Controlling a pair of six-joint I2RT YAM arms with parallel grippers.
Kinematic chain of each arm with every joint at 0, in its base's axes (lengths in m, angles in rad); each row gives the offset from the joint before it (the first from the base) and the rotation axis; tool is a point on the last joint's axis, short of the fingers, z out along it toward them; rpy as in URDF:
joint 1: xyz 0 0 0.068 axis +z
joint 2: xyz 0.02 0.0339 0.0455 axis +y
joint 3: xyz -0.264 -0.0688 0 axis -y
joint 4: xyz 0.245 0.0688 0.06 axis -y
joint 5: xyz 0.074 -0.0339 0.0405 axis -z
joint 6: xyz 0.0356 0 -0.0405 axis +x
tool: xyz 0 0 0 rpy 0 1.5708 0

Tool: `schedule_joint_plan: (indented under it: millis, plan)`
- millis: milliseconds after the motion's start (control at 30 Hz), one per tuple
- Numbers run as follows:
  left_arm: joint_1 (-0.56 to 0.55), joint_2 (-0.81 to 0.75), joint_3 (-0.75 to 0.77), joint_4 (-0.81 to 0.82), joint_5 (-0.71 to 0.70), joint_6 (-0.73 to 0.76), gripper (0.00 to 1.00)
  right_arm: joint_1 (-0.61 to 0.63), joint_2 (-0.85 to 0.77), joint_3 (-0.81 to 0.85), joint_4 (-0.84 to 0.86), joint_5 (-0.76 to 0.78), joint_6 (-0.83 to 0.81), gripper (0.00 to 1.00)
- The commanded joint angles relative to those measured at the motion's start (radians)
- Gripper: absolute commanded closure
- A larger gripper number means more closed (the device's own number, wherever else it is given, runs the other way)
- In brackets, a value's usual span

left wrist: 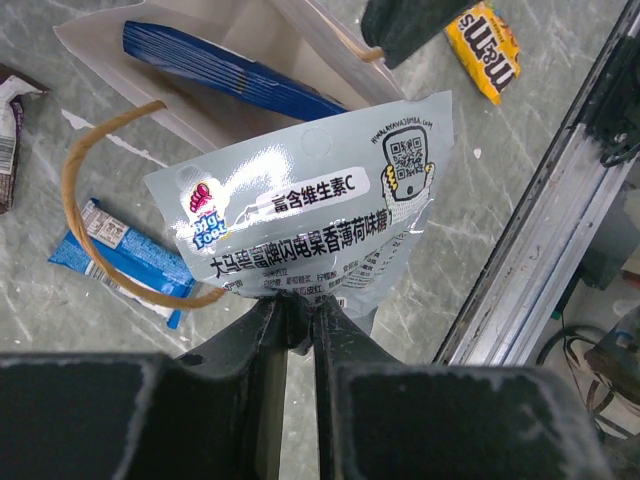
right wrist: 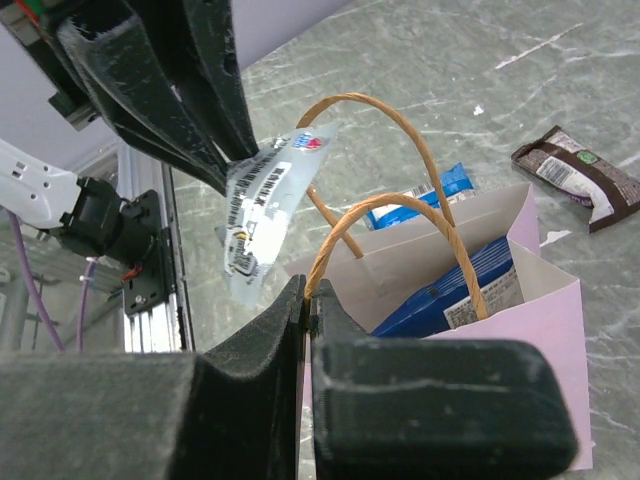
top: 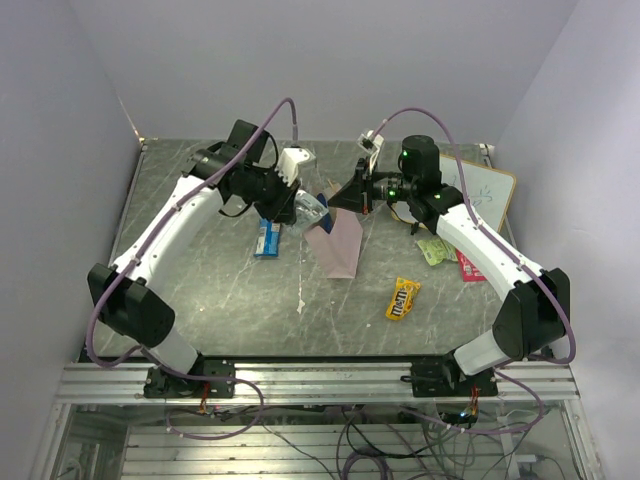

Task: Place the snacks into the paper bag
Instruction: Place the snack in the paper bag.

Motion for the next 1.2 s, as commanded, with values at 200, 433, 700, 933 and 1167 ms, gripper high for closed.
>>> schedule_joint_plan:
  millis: [200, 433, 700, 933, 1167]
  plan:
    - [-0.023, 0.070, 0.090, -0.039, -0.146, -0.025, 0.78, 0.001, 0.039, 0.045, 0.000, -0.083, -0.021, 1.00]
    - [-0.025, 0.118, 0.128, -0.099, -0.195, -0.024, 0.78, 0.001, 0.049, 0.064, -0.014, -0.092, -0.034, 1.00]
    - [-0.024, 0.144, 0.144, -0.096, -0.167, -0.036, 0.77, 0.001, 0.051, 0.068, -0.011, -0.123, -0.041, 1.00]
    - [-0.026, 0.168, 0.175, -0.105, -0.130, -0.036, 0.75, 0.001, 0.055, 0.065, -0.020, -0.117, -0.052, 1.00]
    - [-0.028, 0.194, 0.214, -0.133, -0.112, -0.052, 0.71, 0.001, 0.067, 0.070, -0.019, -0.128, -0.051, 1.00]
